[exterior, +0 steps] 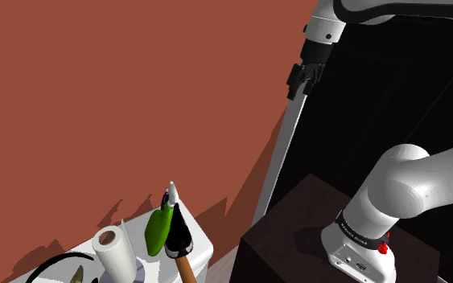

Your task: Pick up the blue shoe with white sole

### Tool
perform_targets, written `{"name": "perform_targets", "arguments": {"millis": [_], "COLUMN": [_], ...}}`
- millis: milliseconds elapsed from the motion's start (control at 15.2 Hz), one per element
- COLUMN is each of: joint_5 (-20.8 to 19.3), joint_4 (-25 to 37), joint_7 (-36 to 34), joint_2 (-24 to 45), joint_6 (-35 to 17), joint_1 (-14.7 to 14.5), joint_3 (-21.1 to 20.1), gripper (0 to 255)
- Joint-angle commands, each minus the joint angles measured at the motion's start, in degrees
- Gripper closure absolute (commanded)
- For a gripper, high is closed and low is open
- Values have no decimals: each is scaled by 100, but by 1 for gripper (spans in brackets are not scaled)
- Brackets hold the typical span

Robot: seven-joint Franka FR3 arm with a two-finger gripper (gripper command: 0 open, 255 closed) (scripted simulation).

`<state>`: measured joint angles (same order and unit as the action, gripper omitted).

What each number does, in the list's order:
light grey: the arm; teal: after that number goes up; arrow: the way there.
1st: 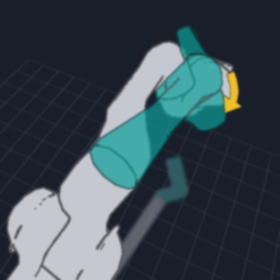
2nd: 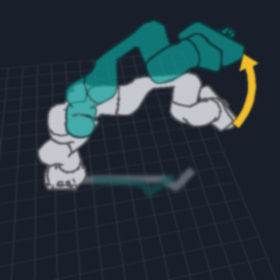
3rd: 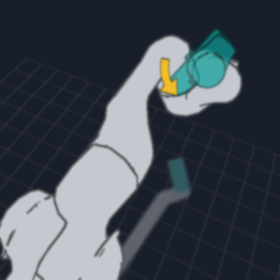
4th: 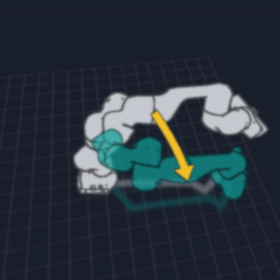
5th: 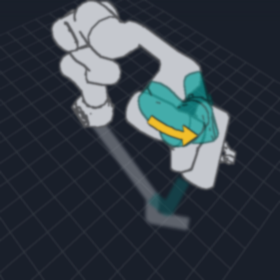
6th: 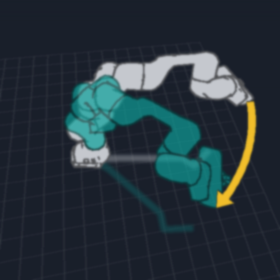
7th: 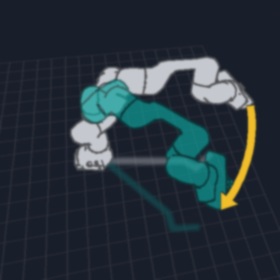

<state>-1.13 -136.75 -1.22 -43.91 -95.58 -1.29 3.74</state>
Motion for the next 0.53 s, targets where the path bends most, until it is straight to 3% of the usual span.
{"name": "perform_targets", "arguments": {"millis": [0,462], "joint_5": [0,407], "joint_4": [0,-380], "joint_7": [0,-1138], "joint_2": [0,453], "joint_6": [0,-726], "joint_1": [0,-219], "joint_3": [0,-885], "gripper": [0,0]}}
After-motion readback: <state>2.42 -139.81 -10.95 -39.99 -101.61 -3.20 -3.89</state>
